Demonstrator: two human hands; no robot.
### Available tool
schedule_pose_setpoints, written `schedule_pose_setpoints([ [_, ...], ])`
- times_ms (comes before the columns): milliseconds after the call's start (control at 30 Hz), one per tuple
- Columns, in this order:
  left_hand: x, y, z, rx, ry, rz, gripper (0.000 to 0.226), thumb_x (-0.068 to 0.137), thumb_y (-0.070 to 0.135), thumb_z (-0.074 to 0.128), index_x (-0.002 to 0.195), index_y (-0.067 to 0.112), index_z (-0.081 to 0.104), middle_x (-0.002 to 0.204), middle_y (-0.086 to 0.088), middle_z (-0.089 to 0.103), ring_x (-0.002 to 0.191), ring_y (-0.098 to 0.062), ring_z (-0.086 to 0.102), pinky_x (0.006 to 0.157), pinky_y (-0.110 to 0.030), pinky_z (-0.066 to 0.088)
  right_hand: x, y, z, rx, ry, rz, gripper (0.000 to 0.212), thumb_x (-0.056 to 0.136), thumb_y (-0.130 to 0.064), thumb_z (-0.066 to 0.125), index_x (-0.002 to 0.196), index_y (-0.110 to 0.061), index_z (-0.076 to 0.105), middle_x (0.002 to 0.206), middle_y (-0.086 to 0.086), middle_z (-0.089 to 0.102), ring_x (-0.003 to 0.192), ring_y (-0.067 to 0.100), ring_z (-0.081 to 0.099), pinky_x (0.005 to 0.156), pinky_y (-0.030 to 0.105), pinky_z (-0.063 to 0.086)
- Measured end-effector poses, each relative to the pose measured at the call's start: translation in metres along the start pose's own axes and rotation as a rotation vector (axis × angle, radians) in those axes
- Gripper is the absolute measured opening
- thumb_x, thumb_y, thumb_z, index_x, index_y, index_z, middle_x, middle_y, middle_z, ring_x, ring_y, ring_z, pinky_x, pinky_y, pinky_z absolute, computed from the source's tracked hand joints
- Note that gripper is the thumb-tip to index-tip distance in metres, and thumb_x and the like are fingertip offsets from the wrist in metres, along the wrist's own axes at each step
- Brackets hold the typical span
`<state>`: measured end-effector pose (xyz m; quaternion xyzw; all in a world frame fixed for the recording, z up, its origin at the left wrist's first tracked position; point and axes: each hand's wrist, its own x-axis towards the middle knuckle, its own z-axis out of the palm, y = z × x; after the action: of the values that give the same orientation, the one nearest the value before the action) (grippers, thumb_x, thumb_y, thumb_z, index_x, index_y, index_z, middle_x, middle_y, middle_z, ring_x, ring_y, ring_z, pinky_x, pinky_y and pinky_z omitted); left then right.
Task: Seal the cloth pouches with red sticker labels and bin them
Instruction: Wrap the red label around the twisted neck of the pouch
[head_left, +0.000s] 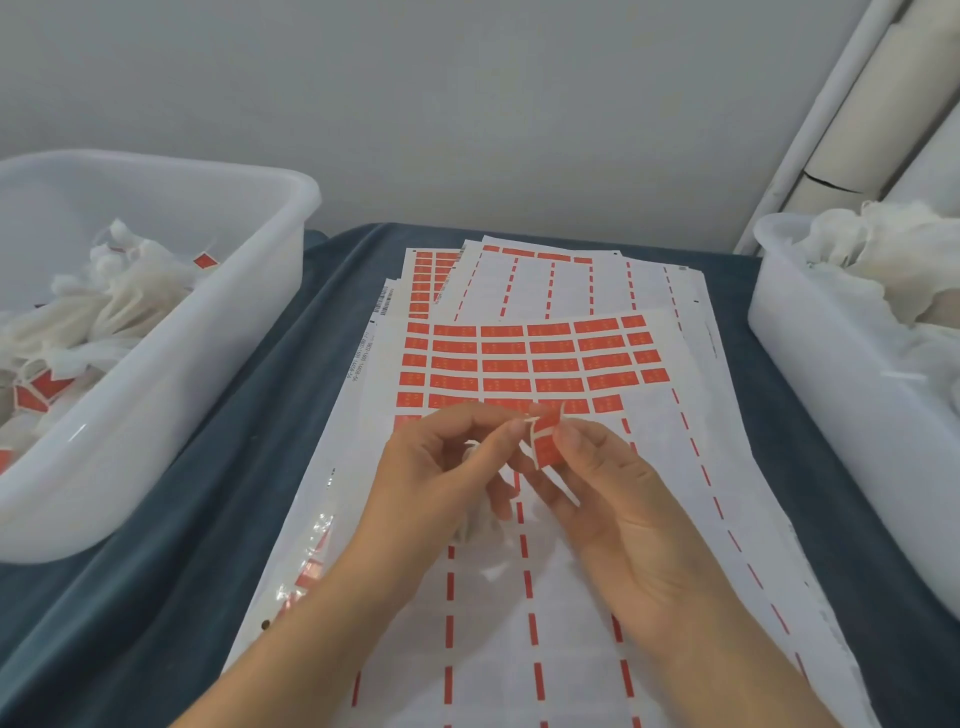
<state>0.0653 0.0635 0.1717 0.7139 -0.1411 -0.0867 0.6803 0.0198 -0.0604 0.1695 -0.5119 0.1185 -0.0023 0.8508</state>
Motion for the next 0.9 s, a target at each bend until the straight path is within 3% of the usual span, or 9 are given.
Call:
schedule_pose_setpoints([
  [367, -0.0024, 0.0005, 0.001, 0.003, -0.04, 0.018, 0.012, 0.062, 0.045, 0.06, 0.069, 0.044, 0.07, 0.069, 0.012, 0.069, 0.054, -0.013, 0.064, 0.052, -0.015, 0.052, 0.0022, 0.0032, -0.0039, 0.008, 0.062, -0.021, 0.01, 0.066, -0.027, 0.067, 0.073, -0.023, 0.073, 0.095, 0.005, 0.072, 0.095, 0.022, 0.068, 0.084, 0.029, 0.053],
  [633, -0.0026, 0.0002, 0.0032, 0.003, -0.058, 0.014, 0.013, 0.068, 0.038, 0.061, 0.071, 0.048, 0.07, 0.068, 0.014, 0.069, 0.052, -0.011, 0.063, 0.05, -0.014, 0.05, 0.0026, 0.0039, -0.0041, 0.091, 0.07, -0.022, 0.012, 0.07, -0.025, 0.064, 0.077, -0.024, 0.074, 0.099, 0.005, 0.072, 0.097, 0.022, 0.068, 0.092, 0.036, 0.049],
  [900, -0.0042, -0.0002, 0.0033, 0.004, -0.08, 0.01, 0.015, 0.068, 0.043, 0.06, 0.078, 0.038, 0.07, 0.068, 0.01, 0.069, 0.05, -0.012, 0.061, 0.05, -0.017, 0.051, 0.0038, 0.0062, -0.0066, 0.024, 0.084, -0.073, 0.015, 0.071, -0.027, 0.064, 0.082, -0.017, 0.068, 0.091, 0.004, 0.071, 0.091, 0.02, 0.068, 0.089, 0.032, 0.051],
])
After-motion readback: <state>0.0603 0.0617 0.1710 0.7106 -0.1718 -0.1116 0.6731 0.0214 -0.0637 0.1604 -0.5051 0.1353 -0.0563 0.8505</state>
